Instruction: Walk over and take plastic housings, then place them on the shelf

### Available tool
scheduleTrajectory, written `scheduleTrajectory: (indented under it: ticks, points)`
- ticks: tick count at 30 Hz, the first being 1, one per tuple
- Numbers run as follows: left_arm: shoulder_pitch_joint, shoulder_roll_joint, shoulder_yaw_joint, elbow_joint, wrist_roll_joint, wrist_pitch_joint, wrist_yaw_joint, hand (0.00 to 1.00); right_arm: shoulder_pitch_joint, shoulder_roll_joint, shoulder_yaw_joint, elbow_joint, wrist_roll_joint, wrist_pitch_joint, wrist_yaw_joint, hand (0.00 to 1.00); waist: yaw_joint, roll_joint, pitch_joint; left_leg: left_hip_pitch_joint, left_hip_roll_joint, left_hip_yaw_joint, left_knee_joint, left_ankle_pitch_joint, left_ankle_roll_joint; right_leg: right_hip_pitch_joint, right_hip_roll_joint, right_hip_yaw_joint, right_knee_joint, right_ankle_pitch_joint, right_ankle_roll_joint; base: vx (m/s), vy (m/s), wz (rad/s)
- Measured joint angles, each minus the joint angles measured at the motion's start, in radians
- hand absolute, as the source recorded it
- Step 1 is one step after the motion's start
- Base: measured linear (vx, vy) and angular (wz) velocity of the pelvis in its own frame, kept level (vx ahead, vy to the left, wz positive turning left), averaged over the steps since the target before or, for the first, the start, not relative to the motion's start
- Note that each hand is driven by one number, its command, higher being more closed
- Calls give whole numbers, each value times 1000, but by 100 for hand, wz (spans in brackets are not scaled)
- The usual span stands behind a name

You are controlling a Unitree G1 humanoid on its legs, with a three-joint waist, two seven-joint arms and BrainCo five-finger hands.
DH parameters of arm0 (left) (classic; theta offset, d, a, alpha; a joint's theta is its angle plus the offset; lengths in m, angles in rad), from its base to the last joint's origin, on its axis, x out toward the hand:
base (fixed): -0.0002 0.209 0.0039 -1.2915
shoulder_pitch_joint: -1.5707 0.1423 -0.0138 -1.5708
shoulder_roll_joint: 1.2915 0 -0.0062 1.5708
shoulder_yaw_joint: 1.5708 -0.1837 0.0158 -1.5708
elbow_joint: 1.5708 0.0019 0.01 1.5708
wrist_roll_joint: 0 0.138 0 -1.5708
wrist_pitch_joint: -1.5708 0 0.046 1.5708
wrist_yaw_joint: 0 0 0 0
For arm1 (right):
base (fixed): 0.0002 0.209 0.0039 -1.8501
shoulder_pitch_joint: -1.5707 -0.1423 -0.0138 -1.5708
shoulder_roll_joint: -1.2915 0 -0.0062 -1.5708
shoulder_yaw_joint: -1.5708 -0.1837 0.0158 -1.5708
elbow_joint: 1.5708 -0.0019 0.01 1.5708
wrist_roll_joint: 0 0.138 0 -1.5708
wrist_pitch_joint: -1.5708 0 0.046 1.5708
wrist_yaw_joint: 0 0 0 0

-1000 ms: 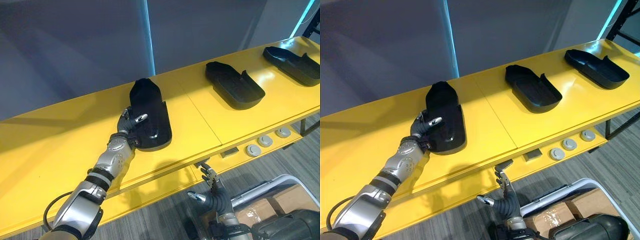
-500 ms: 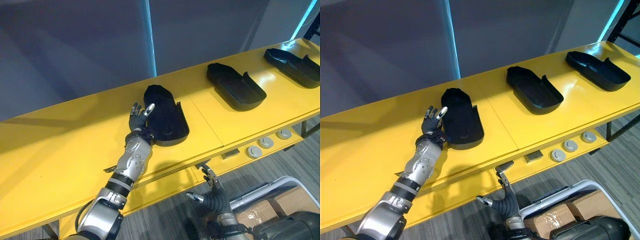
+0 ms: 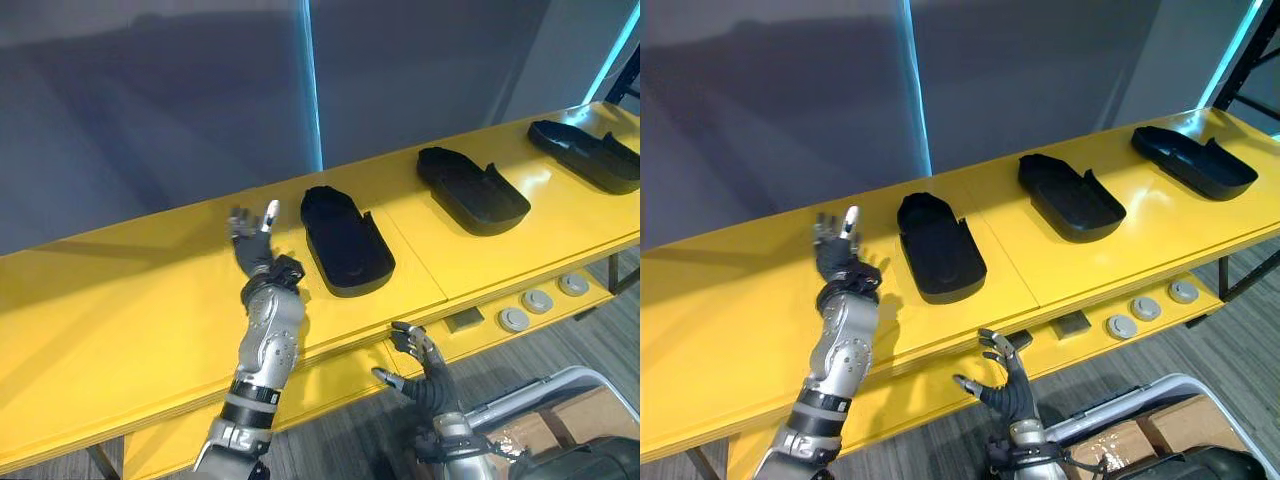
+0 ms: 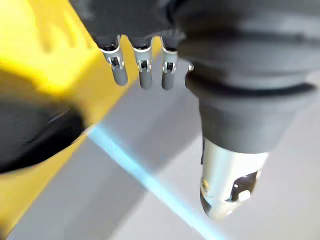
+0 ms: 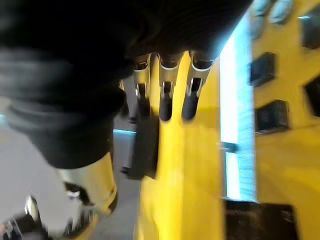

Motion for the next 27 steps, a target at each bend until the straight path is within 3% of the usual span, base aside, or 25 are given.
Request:
scheduleTrajectory:
  ticks: [3, 4, 5, 9, 12, 17, 22, 27]
  points:
    - [133, -5, 24, -171, 315, 38, 66, 0, -46, -3, -76, 0, 1, -31, -13, 100, 23, 0, -17, 0, 1, -1, 0, 0, 0, 1, 0, -1, 0, 0, 0, 0, 0, 0]
    - [166, -4, 20, -213, 356, 38, 67, 0, -53, -6, -93, 1, 1, -36, -17, 100, 28, 0, -18, -1, 1, -2, 0, 0, 0, 1, 0, -2, 0, 0, 0, 7, 20, 10]
    - [260, -4, 11, -308, 448, 30, 56, 0, -75, -22, -124, 2, 4, -46, -26, 100, 37, 0, -23, -5, 0, -11, 0, 1, -1, 1, -2, -11, -1, 0, 0, 4, 17, 12]
    - [485, 41, -64, -419, 562, -38, -62, 0, -131, -41, -194, 25, 6, -84, -36, 100, 70, -1, -37, -45, -5, -52, -4, 14, 3, -19, -12, -51, -1, -1, 2, -9, 15, 30]
    - [606, 83, -100, -428, 575, -76, -171, 0, -194, -42, -217, 95, 10, -92, -35, 100, 87, -1, -38, -84, -10, -88, -4, 32, 1, -42, -19, -86, 0, -1, 1, -17, 21, 40]
    - [760, 125, -96, -427, 560, -113, -277, 0, -253, -69, -232, 225, 33, -98, -33, 100, 123, -1, -37, -122, -16, -130, -1, 49, 3, -61, -28, -126, 1, -1, 1, 12, 29, 25]
    - [863, 146, -94, -427, 447, -141, -382, 0, -350, -91, -273, 386, 94, -98, -24, 100, 146, -1, -20, -138, -27, -160, -4, 60, 6, -62, -41, -157, 5, -1, 1, -5, 43, 20]
    - [895, 156, -78, -427, 361, -146, -433, 0, -442, -121, -304, 476, 128, -99, -29, 100, 162, 0, 9, -157, -35, -182, -5, 71, 13, -73, -50, -179, 10, -1, 2, -27, 26, 15]
